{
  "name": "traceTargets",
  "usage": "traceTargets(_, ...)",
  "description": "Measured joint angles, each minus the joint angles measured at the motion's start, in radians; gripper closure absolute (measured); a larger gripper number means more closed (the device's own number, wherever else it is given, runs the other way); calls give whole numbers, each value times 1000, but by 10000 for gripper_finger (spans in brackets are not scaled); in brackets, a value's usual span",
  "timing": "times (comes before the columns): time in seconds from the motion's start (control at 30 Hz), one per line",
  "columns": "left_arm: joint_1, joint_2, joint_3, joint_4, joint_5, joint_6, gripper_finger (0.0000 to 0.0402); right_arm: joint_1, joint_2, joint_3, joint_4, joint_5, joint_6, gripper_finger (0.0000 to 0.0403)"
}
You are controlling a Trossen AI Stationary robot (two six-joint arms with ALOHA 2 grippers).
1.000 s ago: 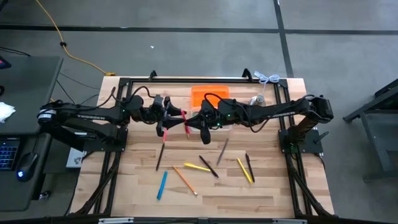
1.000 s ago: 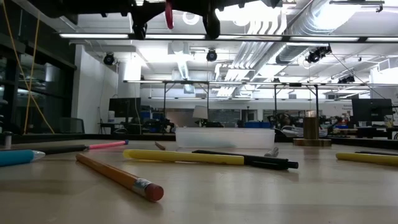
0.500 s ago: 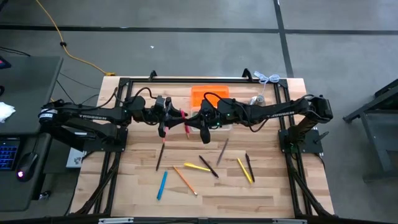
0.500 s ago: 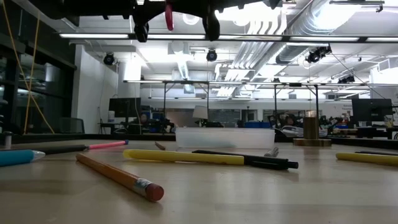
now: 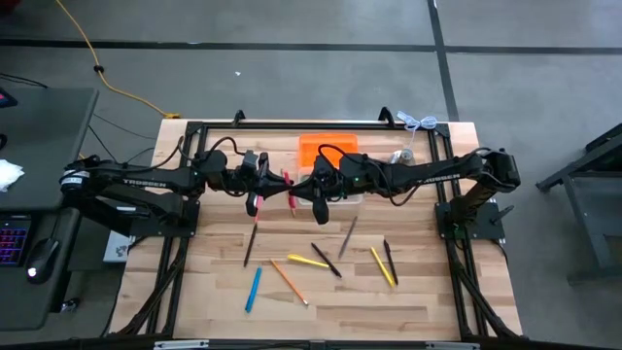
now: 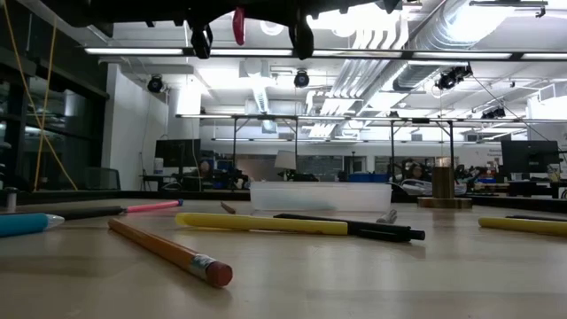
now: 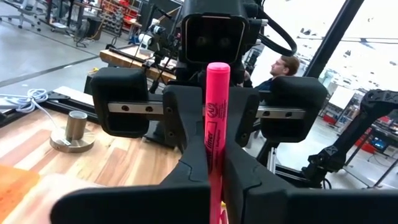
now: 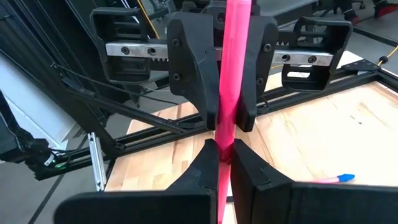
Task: Pick & place school supplies into a supply box
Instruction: Put the pink highlighter into the supply box
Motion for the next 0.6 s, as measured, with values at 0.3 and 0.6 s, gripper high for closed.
traceTargets(0.3, 0, 0, 0, -1, 0, -3, 367, 0, 0, 0, -3, -3, 13, 393)
traceTargets(0.6, 0, 2, 0, -18, 1, 1, 367, 0, -2, 0, -34, -26, 15, 363)
